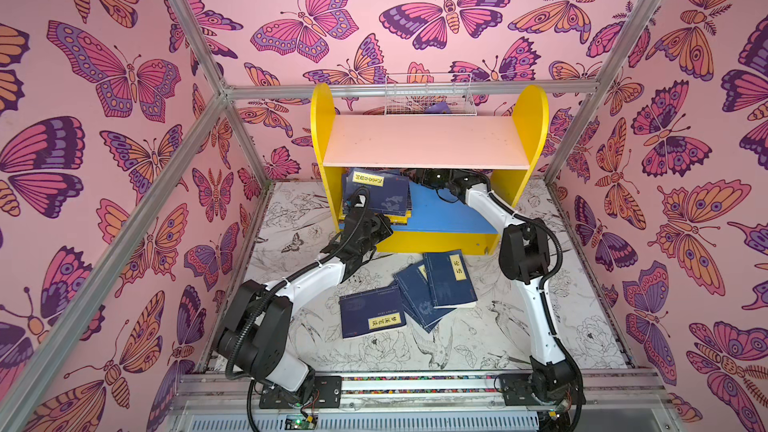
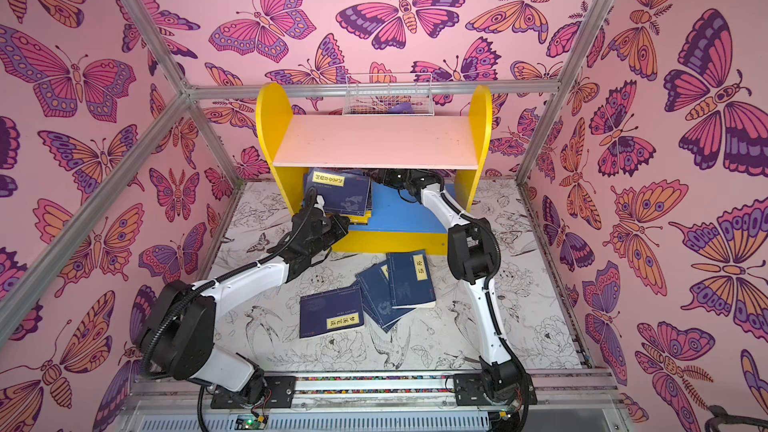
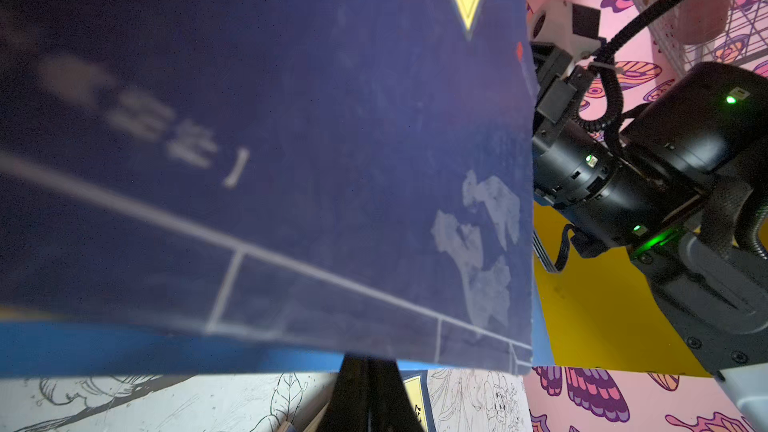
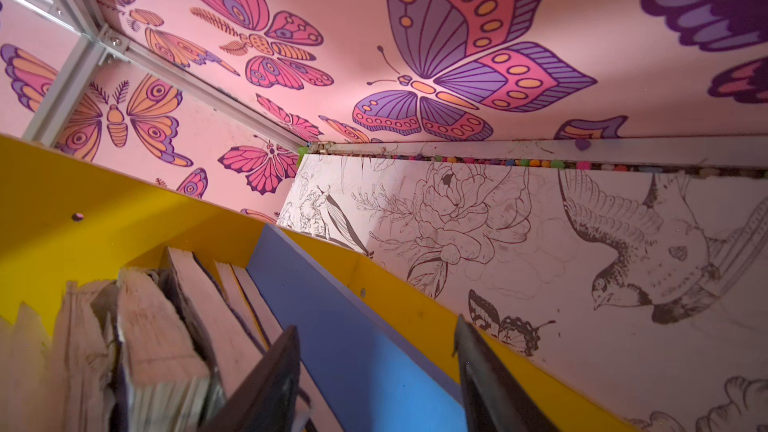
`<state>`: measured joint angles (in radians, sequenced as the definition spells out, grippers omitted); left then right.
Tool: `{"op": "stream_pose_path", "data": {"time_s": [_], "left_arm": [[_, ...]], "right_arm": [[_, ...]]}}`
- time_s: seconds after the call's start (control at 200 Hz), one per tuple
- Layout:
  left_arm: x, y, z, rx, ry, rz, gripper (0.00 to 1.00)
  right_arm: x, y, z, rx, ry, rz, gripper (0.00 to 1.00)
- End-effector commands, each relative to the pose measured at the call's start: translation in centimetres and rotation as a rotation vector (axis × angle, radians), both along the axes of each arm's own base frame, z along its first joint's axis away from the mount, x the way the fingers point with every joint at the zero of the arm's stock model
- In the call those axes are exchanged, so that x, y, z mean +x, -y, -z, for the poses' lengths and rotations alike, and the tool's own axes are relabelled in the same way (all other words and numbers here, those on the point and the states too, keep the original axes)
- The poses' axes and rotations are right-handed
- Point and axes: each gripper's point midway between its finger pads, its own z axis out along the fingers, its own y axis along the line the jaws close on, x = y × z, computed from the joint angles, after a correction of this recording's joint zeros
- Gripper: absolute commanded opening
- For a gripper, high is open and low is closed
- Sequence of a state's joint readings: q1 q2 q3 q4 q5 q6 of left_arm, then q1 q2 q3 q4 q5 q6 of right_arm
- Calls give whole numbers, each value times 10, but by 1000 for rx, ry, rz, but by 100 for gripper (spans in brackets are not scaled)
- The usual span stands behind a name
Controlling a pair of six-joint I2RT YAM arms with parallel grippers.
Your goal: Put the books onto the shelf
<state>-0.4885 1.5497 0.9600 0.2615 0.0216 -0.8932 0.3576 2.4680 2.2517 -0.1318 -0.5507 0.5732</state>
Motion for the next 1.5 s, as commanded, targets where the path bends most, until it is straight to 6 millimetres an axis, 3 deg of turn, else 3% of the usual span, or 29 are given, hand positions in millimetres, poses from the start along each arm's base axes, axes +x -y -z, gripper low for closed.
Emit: {"op": "stream_pose_path", "data": {"time_s": [0.0, 0.145, 0.416, 0.651, 0.832, 0.942, 0.957, 1.042, 1.212, 1.498], "left_arm": [[15, 1, -20, 11, 46, 8, 7], [21, 4, -27, -3, 30, 22, 6], [10, -1, -40, 2, 21, 42, 6], [0, -27, -44, 23, 22, -12, 6], [-20, -52, -46, 67, 21, -76, 11], [-34, -71, -36, 95, -8, -140, 15], [-39, -75, -47, 84, 16, -149, 16], [-50, -90, -43, 106, 7, -198, 18], [-70, -117, -34, 149, -5, -286, 23], [-99, -151, -14, 152, -58, -407, 22]], "right_arm": [[-12, -10, 36, -61, -44, -109, 61], [-18, -20, 26, -54, 13, -187, 60], [-44, -35, 20, -103, 83, -320, 57], [-66, -44, 8, -162, 141, -361, 56], [-74, -46, 4, -213, 146, -347, 55], [-67, -39, 5, -274, 156, -273, 55], [-66, -37, 6, -283, 153, -259, 55], [-54, -25, 5, -335, 155, -171, 55], [-39, -7, -12, -386, 197, -66, 58], [-29, 24, -33, -428, 216, 63, 61]]}}
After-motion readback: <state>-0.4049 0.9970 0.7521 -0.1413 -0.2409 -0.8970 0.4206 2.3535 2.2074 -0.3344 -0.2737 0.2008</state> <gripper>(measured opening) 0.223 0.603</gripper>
